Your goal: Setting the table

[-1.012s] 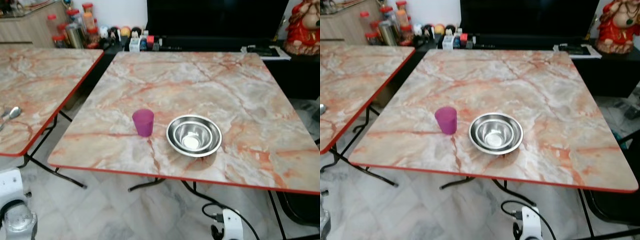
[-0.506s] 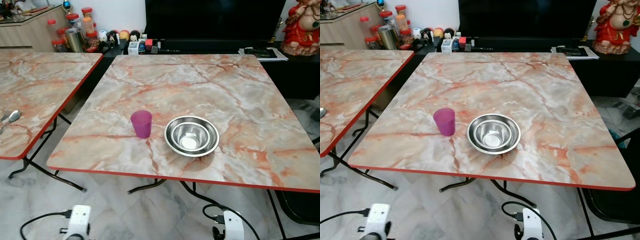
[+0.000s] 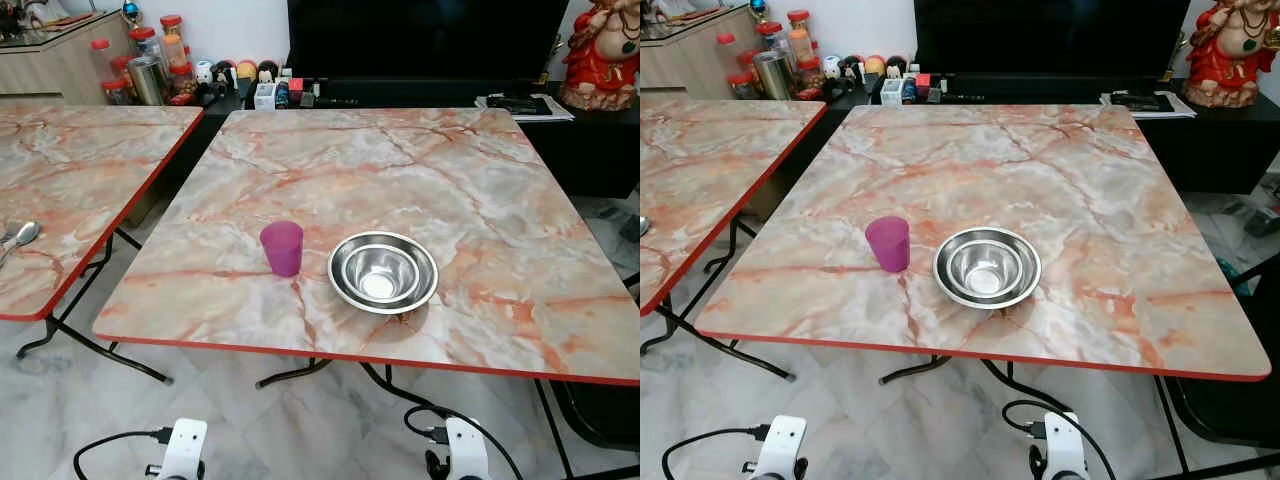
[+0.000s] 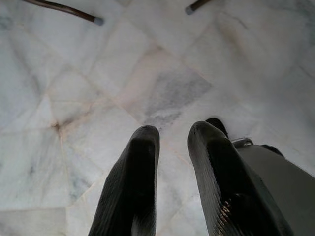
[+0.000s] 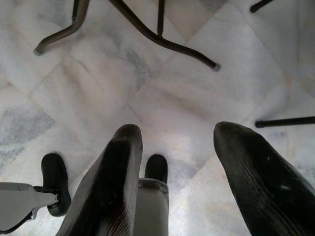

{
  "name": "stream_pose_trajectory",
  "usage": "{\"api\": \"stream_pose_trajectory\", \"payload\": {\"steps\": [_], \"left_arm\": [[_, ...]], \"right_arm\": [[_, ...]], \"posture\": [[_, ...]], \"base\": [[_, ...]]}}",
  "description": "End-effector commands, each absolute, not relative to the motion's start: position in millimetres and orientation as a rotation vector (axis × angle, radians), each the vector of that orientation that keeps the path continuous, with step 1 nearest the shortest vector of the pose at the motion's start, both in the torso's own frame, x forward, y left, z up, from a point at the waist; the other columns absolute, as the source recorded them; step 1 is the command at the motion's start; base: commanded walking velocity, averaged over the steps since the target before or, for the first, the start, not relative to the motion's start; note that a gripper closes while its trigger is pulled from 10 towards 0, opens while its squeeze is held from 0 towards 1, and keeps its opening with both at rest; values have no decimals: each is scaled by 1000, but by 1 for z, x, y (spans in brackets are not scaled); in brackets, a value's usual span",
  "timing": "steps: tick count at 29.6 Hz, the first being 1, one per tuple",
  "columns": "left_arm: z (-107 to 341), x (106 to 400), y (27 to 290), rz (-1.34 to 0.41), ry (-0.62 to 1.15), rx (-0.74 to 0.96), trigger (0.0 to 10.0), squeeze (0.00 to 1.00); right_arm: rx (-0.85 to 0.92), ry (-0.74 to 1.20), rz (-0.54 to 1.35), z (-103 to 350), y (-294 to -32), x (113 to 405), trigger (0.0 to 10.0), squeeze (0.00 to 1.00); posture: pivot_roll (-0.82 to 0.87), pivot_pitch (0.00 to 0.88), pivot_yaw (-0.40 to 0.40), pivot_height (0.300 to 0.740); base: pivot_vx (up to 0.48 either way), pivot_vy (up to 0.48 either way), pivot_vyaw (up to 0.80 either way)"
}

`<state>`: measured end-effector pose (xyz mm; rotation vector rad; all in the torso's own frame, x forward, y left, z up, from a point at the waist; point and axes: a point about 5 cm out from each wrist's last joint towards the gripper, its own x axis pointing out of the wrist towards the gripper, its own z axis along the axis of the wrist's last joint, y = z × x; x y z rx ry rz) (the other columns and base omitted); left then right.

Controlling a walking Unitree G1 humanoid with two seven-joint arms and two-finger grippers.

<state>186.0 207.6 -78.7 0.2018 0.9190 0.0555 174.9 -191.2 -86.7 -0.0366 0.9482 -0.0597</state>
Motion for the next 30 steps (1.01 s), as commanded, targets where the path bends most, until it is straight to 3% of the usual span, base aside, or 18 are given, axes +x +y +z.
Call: {"api": "stream_pose_trajectory", "payload": {"steps": [1, 5, 10, 30], "left_arm": [[-79, 181, 219, 107, 944, 200, 10000, 0], [-80, 179, 220, 103, 951, 212, 10000, 0], [-81, 178, 220, 105, 957, 215, 10000, 0], [-80, 177, 224, 116, 960, 233, 10000, 0]], "right_arm": [[-22, 948, -48, -87, -184, 177, 10000, 0], [-3, 961, -54, -88, -183, 176, 10000, 0], [-1, 962, -55, -88, -182, 176, 10000, 0], [-3, 957, -36, -88, -177, 175, 10000, 0]], "posture": [[-63, 0, 52, 740], [-62, 0, 54, 740], [-60, 0, 53, 740], [-60, 0, 68, 740]], "base": [[0, 476, 0], [0, 476, 0], [0, 475, -725], [0, 475, 0]]}}
